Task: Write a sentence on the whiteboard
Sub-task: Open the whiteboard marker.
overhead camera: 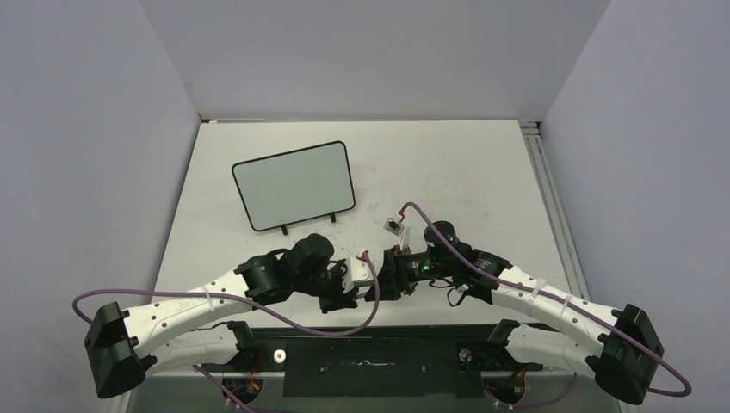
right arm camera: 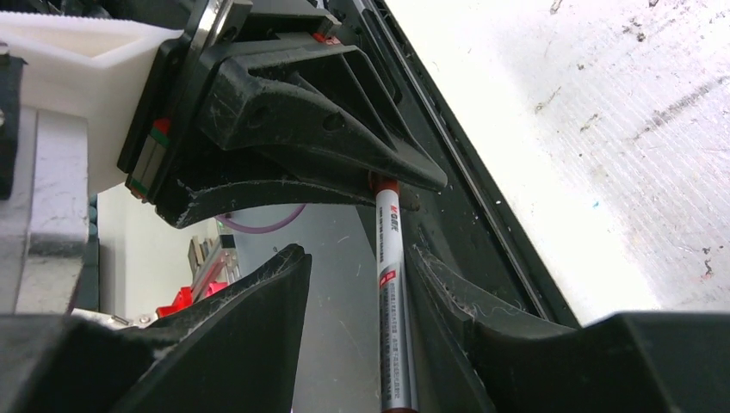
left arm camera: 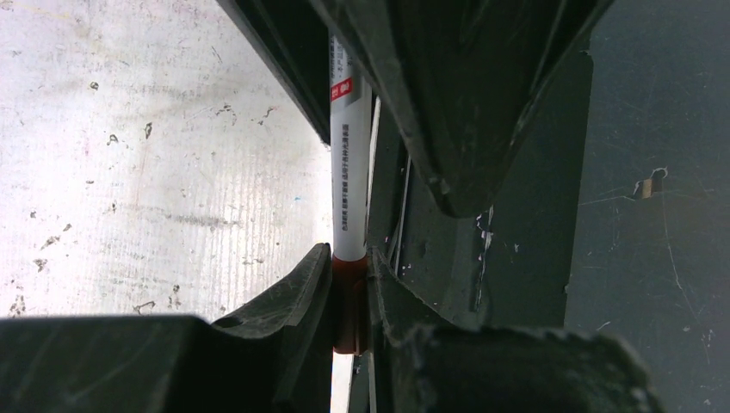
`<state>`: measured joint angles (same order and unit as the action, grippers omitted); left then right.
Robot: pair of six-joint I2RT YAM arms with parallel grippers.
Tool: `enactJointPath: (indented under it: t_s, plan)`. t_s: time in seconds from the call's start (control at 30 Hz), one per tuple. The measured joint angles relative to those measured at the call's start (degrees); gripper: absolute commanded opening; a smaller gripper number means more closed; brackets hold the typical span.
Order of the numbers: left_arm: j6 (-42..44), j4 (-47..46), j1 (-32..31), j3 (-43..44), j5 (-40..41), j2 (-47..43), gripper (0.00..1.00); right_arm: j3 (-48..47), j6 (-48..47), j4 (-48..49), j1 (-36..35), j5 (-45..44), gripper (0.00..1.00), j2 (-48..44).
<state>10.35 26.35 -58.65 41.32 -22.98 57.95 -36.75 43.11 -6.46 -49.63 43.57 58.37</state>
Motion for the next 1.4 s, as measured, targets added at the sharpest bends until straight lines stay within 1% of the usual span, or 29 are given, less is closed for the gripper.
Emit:
enactJointPath:
  t_s: [0.13, 0.23, 0.37, 0.4, 0.63, 0.83, 1.03, 1.2, 1.4]
  plan:
    - [0.0, 0.0, -0.2, 0.1, -0.1, 0.0, 0.0, 0.0, 0.0, 0.6, 0.0, 0.2, 0.39, 0.5]
    - [0.0, 0.1, -0.2, 0.3, -0.3, 0.0, 0.0, 0.0, 0.0, 0.7, 0.0, 0.2, 0.26, 0.5]
    - [0.1, 0.5, -0.2, 0.5, -1.0, -0.3, 0.0, 0.0, -0.5, 0.2, 0.0, -0.4, 0.07, 0.5]
    - [0.0, 0.9, -0.2, 0.6, -1.0, -0.3, 0.0, 0.0, -0.7, 0.0, 0.1, -0.5, 0.05, 0.5]
    - [0.1, 0.9, -0.3, 0.6, 0.0, -0.3, 0.0, -0.2, -2.4, -0.7, 0.0, -1.5, 0.05, 0.5]
    - [0.5, -1.0, -1.4, 0.6, 4.1, -1.8, 0.0, -3.5, -7.0, -5.7, 0.1, -4.6, 0.05, -0.8]
    - [0.8, -5.4, -1.6, 0.6, 6.9, -4.8, 0.0, -7.5, -10.3, -9.7, 2.7, -4.0, 0.05, -2.6]
    - [0.9, -9.0, -1.7, 0.6, 7.8, -4.8, 0.0, -10.8, -13.2, -14.3, 5.0, -2.8, 0.05, -2.8]
    - [0.9, -11.2, -2.0, 0.6, 8.1, -4.6, 0.0, -13.9, -16.2, -18.9, 5.4, -3.3, 0.05, -2.8]
